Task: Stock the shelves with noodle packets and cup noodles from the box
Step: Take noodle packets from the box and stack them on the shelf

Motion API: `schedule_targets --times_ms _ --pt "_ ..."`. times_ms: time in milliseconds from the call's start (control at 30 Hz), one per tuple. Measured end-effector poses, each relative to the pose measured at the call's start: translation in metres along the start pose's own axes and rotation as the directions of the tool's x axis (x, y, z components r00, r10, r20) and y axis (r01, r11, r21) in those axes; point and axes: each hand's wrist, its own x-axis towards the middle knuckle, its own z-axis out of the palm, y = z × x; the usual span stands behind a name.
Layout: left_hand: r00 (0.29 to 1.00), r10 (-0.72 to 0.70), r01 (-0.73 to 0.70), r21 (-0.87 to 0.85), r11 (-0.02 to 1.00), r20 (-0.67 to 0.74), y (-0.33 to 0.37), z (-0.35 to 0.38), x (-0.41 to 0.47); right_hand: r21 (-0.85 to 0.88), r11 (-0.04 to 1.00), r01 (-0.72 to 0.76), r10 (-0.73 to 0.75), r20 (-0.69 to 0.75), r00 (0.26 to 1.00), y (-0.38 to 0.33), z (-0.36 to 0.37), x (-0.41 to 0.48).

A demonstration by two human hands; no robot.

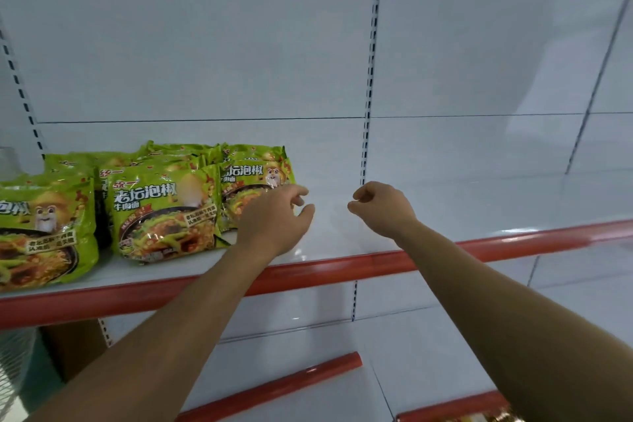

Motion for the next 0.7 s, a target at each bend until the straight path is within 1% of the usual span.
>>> schedule_targets --times_ms 67,100,233,333,433,533,633,700 --pt "0.995 -0.087 0.092 -0.152 0.984 0.044 0.022 0.005 -0.009 -0.041 0.999 -0.011 0.01 -0.019 1.0 0.014 -0.018 -0.013" --pt "0.992 -0.106 0.117 -0.195 0.974 0.067 0.033 0.008 -0.014 -0.058 0.998 -0.016 0.015 -0.027 1.0 0.022 -0.027 -0.019" --pt "0.979 -0.113 0.16 -0.297 0.941 0.169 0.085 0.023 -0.039 -0.085 0.995 -0.046 0.042 -0.048 0.998 0.058 -0.062 -0.049" --pt "0.945 -0.108 0.205 -0.303 0.931 0.308 0.119 0.043 -0.067 -0.096 0.99 -0.1 0.095 -0.053 0.994 0.094 -0.082 -0.073" --pt "0.874 -0.097 0.251 -0.272 0.929 0.477 0.139 0.071 -0.104 -0.14 0.977 -0.163 0.16 -0.031 0.987 0.135 -0.092 -0.095" --pt "0.768 -0.118 0.304 -0.197 0.932 0.629 0.148 0.106 -0.144 -0.173 0.962 -0.213 0.222 0.034 0.974 0.175 -0.092 -0.117" --pt "0.665 -0.149 0.314 -0.094 0.945 0.732 0.149 0.145 -0.184 -0.215 0.942 -0.256 0.281 0.095 0.955 0.212 -0.083 -0.137" --pt "0.597 -0.17 0.304 -0.025 0.952 0.784 0.146 0.169 -0.211 -0.243 0.919 -0.309 0.348 0.137 0.927 0.234 -0.071 -0.15"
